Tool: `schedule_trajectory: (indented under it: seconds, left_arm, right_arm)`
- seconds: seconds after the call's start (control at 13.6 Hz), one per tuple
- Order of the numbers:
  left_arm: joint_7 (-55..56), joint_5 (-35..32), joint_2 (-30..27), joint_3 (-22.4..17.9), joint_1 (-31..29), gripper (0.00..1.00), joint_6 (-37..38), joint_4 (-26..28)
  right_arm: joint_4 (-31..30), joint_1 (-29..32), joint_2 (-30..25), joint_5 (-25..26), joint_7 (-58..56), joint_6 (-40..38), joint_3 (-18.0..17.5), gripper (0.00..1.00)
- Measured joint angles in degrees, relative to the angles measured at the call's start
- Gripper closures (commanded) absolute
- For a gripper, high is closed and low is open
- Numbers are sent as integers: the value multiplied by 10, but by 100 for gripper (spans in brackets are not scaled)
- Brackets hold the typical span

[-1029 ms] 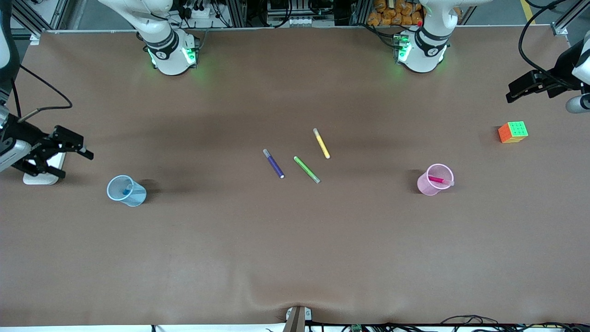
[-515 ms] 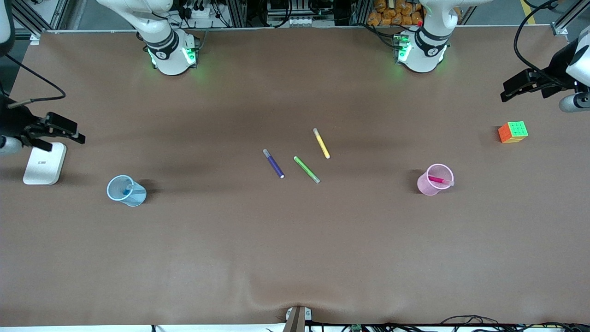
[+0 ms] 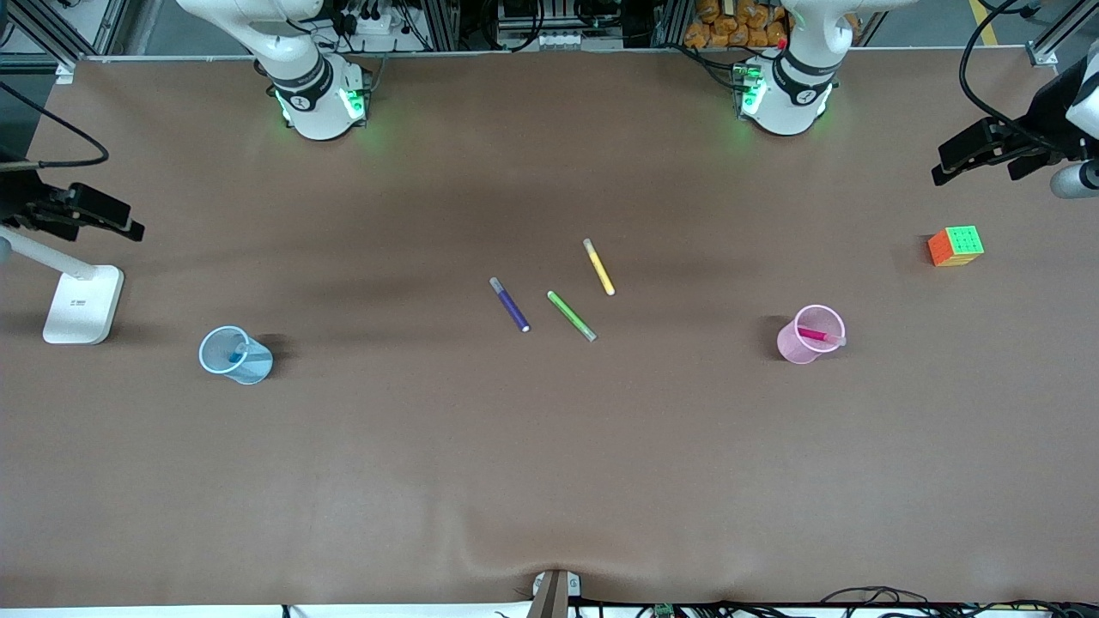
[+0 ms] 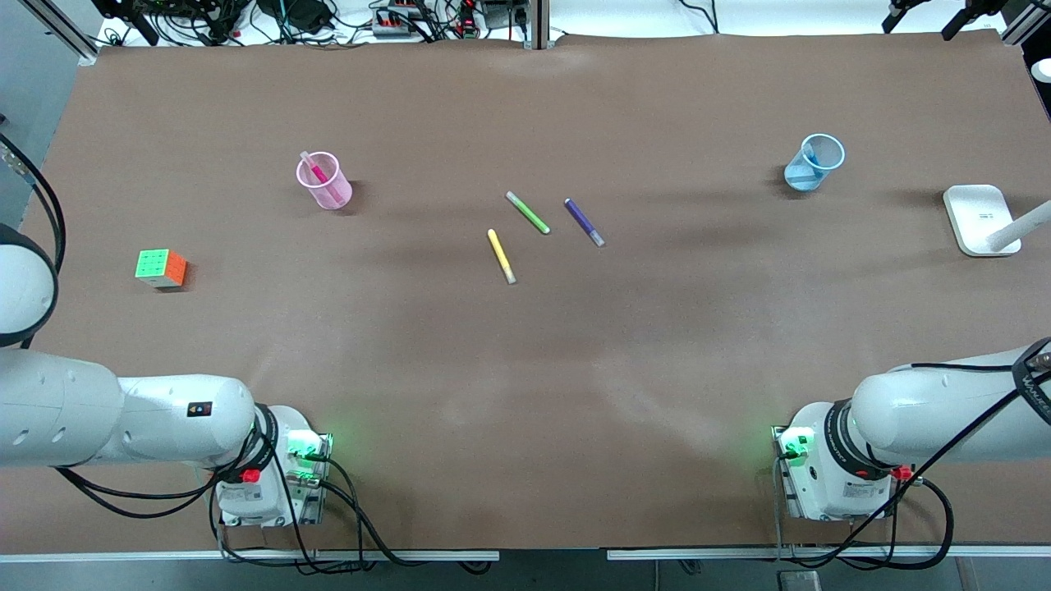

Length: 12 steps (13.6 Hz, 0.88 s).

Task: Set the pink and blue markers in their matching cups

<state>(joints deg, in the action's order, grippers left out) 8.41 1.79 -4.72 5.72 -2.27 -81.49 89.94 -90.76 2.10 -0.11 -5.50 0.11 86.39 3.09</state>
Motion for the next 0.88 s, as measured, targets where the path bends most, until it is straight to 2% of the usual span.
schedule_trajectory:
  seconds: [0.37,0.51,0.88]
  left_arm:
    - [0,0,0,23,0,0,6,5]
    - [0,-1,0,22,-2,0,-11,14]
    - [0,-16,-14,24,-2,0,-56,47]
  right_arm:
    - [12,-15,-1,5,8,-20,27,0]
    - [21,-15,-1,7,8,-31,28,0]
    - [42,-16,-1,48,8,-32,16,0]
